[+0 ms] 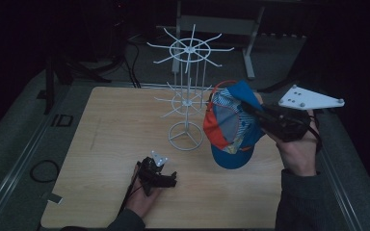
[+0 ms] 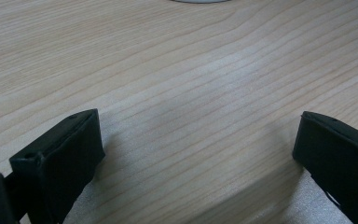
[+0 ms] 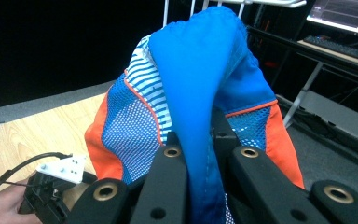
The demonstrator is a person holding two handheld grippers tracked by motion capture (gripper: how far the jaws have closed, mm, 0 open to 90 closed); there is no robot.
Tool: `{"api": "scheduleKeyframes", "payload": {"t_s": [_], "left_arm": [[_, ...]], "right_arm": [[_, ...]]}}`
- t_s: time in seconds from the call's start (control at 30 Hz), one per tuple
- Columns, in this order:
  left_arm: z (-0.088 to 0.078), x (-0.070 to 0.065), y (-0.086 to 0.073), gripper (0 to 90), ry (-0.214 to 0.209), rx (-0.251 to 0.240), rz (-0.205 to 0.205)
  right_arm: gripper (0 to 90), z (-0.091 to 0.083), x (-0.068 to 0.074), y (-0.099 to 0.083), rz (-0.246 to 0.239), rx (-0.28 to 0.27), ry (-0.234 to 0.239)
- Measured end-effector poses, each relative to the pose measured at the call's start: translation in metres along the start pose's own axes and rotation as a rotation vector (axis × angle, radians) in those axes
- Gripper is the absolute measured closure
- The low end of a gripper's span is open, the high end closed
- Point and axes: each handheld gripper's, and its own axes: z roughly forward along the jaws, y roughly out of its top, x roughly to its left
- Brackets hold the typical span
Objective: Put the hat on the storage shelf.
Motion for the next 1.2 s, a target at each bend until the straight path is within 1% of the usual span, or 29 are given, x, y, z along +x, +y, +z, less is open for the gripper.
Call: {"api": "scheduleKeyframes", "payload": {"t_s": [0.07, 0.23, 0.47, 0.87, 1.07, 1.2], "left_arm": [[0.0, 0.0, 0.0, 1.9, 0.0, 0.0, 0.0], [0.0, 0.0, 0.0, 1.9, 0.0, 0.002, 0.002], [0.0, 0.0, 0.0, 1.9, 0.0, 0.003, 0.003], [0.0, 0.0, 0.0, 1.9, 0.0, 0.003, 0.003], [0.0, 0.0, 0.0, 1.9, 0.0, 0.003, 0.003], [0.0, 0.0, 0.0, 1.9, 0.001, 0.001, 0.002]], "right_arm": [[87.9, -0.001, 0.0, 0.002, 0.0, -0.01, 0.01], [87.9, -0.002, 0.0, 0.006, -0.008, -0.021, 0.016], [87.9, -0.005, -0.001, 0.014, 0.0, -0.055, 0.029], [87.9, -0.01, -0.002, 0.026, 0.001, -0.121, 0.026], [87.9, -0.006, -0.001, 0.033, -0.001, -0.132, 0.021], [87.9, 0.0, -0.003, 0.037, 0.006, -0.131, 0.011]]}}
